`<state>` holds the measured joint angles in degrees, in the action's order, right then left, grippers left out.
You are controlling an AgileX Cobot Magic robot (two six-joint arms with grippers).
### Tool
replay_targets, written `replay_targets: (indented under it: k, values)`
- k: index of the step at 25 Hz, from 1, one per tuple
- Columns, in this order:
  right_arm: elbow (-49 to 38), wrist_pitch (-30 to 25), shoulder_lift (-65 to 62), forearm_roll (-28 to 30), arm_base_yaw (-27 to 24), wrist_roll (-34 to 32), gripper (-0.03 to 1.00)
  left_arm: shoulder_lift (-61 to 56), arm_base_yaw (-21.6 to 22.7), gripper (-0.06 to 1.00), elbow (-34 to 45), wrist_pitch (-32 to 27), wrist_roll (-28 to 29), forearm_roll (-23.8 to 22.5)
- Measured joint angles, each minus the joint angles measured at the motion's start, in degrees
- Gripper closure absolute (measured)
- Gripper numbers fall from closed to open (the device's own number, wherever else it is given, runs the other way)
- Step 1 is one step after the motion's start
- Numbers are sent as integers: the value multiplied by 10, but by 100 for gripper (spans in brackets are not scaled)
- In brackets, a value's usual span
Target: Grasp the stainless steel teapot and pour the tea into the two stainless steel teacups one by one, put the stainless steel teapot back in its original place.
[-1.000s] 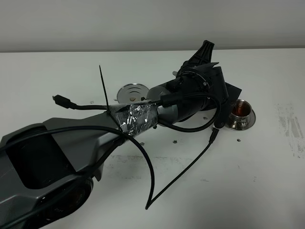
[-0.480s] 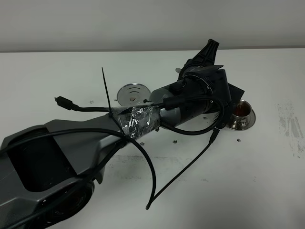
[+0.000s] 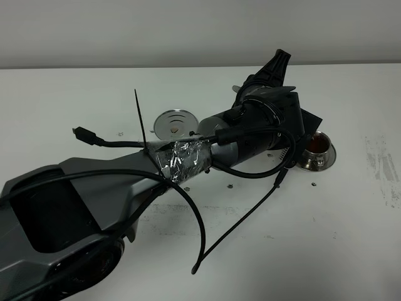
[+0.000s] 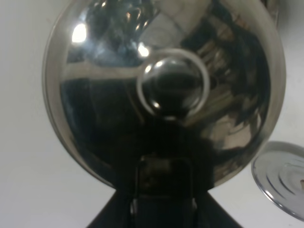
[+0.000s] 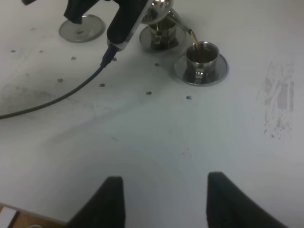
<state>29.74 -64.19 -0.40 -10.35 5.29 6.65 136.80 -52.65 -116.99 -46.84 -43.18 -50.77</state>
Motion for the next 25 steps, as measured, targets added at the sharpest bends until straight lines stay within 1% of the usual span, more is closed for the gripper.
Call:
replay_targets:
  k: [5, 19, 20, 23, 25]
  values:
    - [0, 0, 0, 0, 0, 0, 58, 0, 0, 70, 0, 1, -11, 0]
    - [0, 0, 0, 0, 0, 0, 58, 0, 0, 70, 0, 1, -13, -2]
    - [0, 0, 0, 0, 0, 0, 58, 0, 0, 70, 0, 1, -13, 3]
    - [0, 0, 0, 0, 0, 0, 58, -6, 0, 70, 0, 1, -13, 36]
    - [0, 0, 0, 0, 0, 0, 58, -13, 1, 70, 0, 1, -13, 46]
